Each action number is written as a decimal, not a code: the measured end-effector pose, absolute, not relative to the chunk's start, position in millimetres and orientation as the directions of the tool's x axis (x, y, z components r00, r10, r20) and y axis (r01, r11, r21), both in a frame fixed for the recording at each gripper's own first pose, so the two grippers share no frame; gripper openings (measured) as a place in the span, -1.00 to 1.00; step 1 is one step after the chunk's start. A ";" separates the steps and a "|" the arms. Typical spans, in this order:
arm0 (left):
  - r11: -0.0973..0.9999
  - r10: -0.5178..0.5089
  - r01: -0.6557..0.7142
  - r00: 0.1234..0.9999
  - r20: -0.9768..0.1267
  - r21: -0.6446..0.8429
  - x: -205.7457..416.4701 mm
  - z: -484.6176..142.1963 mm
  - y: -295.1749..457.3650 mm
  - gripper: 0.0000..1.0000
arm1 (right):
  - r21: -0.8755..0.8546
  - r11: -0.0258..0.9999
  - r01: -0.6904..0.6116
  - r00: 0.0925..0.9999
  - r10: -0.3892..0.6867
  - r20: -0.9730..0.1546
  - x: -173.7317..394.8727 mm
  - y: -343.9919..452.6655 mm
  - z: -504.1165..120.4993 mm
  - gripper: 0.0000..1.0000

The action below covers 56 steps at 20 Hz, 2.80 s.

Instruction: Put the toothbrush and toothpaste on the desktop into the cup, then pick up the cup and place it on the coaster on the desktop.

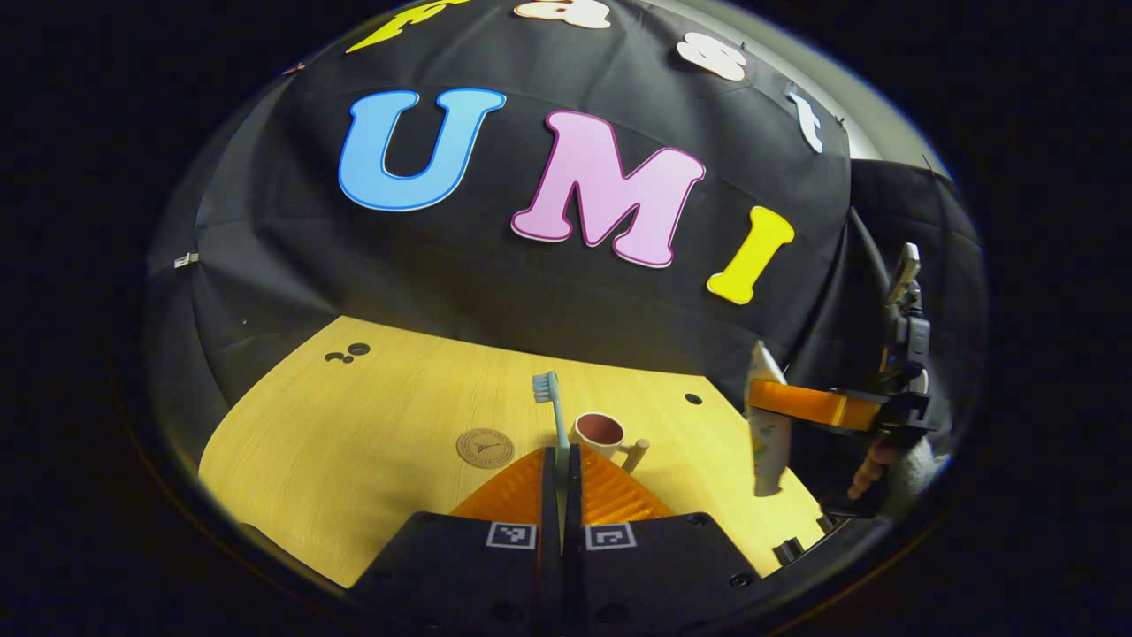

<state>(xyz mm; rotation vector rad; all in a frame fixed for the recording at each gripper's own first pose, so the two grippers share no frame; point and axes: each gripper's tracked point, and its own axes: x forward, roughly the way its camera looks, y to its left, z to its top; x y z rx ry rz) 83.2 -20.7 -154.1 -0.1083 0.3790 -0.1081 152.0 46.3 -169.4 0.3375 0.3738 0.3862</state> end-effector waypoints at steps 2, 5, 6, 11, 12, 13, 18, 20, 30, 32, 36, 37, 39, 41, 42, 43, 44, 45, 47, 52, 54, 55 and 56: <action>0.987 -0.131 0.089 0.928 -0.350 -0.132 80.1 -150.9 -22.1 -0.88 | 0.392 0.865 -0.313 0.869 0.428 -0.251 180.0 57.8 -171.4 -0.84; 0.988 -0.122 0.083 0.933 -0.338 -0.127 81.4 -154.8 -23.7 -0.88 | 0.411 0.853 -0.322 0.880 0.429 -0.201 224.7 72.0 -181.2 -0.84; 0.987 -0.124 0.083 0.935 -0.332 -0.135 82.4 -155.6 -25.3 -0.88 | 0.411 0.851 -0.327 0.884 0.428 -0.185 238.3 75.2 -186.2 -0.84; 0.982 -0.121 0.070 0.946 -0.301 -0.175 100.6 -162.0 -30.0 -0.88 | 0.420 0.847 -0.325 0.898 0.416 -0.142 295.8 88.3 -226.6 -0.84; 0.981 -0.121 0.068 0.948 -0.294 -0.184 105.3 -162.3 -30.2 -0.88 | 0.417 0.850 -0.321 0.903 0.408 -0.137 305.2 89.2 -234.9 -0.84; 0.981 -0.113 0.060 0.951 -0.288 -0.186 111.1 -163.8 -27.9 -0.89 | 0.414 0.854 -0.316 0.906 0.401 -0.135 314.4 90.0 -243.8 -0.84; 0.980 -0.098 0.048 0.961 -0.258 -0.193 138.0 -165.0 -25.9 -0.88 | 0.379 0.867 -0.323 0.896 0.409 -0.173 325.2 101.1 -285.8 -0.84; 0.979 -0.102 0.054 0.965 -0.243 -0.197 148.8 -163.4 -29.2 -0.88 | 0.351 0.873 -0.338 0.888 0.420 -0.187 322.2 108.0 -296.7 -0.84; 0.971 -0.108 0.068 0.980 -0.167 -0.230 196.7 -165.5 -41.5 -0.89 | 0.301 0.895 -0.330 0.881 0.407 -0.243 302.4 109.1 -328.7 -0.72; 0.968 -0.110 0.071 0.982 -0.153 -0.239 207.0 -165.5 -43.4 -0.88 | 0.298 0.896 -0.329 0.874 0.409 -0.262 296.8 108.1 -333.0 -0.66; 0.964 -0.108 0.071 0.985 -0.132 -0.255 223.9 -163.2 -50.3 -0.88 | 0.317 0.898 -0.305 0.863 0.401 -0.307 287.4 101.5 -345.7 -0.48; 0.963 -0.106 0.071 0.987 -0.124 -0.259 229.2 -164.8 -50.2 -0.88 | 0.323 0.896 -0.304 0.861 0.404 -0.310 284.2 99.8 -345.5 -0.48; 0.960 -0.102 0.071 0.989 -0.103 -0.271 238.6 -166.0 -49.6 -0.89 | 0.341 0.893 -0.292 0.866 0.398 -0.302 283.1 95.7 -338.9 -0.39; 0.956 -0.094 0.068 0.992 -0.079 -0.286 246.8 -163.2 -48.4 -0.89 | 0.337 0.903 -0.267 0.877 0.373 -0.303 281.8 86.4 -335.6 -0.31; 0.954 -0.089 0.065 0.994 -0.068 -0.294 251.1 -161.1 -48.6 -0.89 | 0.338 0.905 -0.258 0.881 0.364 -0.302 280.3 80.8 -333.1 -0.29; 0.951 -0.086 0.065 0.995 -0.057 -0.302 256.7 -160.1 -49.1 -0.89 | 0.344 0.905 -0.251 0.885 0.359 -0.298 278.1 75.8 -329.8 -0.46; 0.950 -0.082 0.065 0.996 -0.043 -0.304 262.8 -158.2 -49.2 -0.89 | 0.355 0.901 -0.251 0.887 0.361 -0.287 276.6 73.3 -326.3 -0.24; 0.951 -0.078 0.065 0.996 -0.032 -0.303 269.3 -157.8 -48.9 -0.88 | 0.360 0.898 -0.254 0.890 0.363 -0.277 274.6 69.8 -322.0 -0.19; 0.950 -0.074 0.068 0.997 -0.010 -0.305 281.9 -157.9 -50.1 -0.89 | 0.367 0.891 -0.266 0.887 0.376 -0.268 270.1 66.3 -316.4 -0.36; 0.954 -0.073 0.081 0.997 0.036 -0.287 313.1 -164.2 -57.1 -0.88 | 0.352 0.892 -0.285 0.887 0.385 -0.257 251.1 50.9 -306.6 -0.12; 0.955 -0.076 0.086 0.996 0.046 -0.284 324.5 -173.0 -58.9 -0.88 | 0.321 0.899 -0.297 0.885 0.385 -0.260 242.5 43.0 -307.0 -0.12; 0.955 -0.074 0.084 0.996 0.046 -0.283 330.8 -180.2 -59.5 -0.88 | 0.309 0.902 -0.300 0.883 0.386 -0.268 237.5 39.3 -308.8 -0.12; 0.957 -0.071 0.080 0.997 0.043 -0.278 336.7 -188.2 -58.9 -0.89 | 0.302 0.903 -0.306 0.878 0.391 -0.278 232.8 38.0 -312.0 -0.11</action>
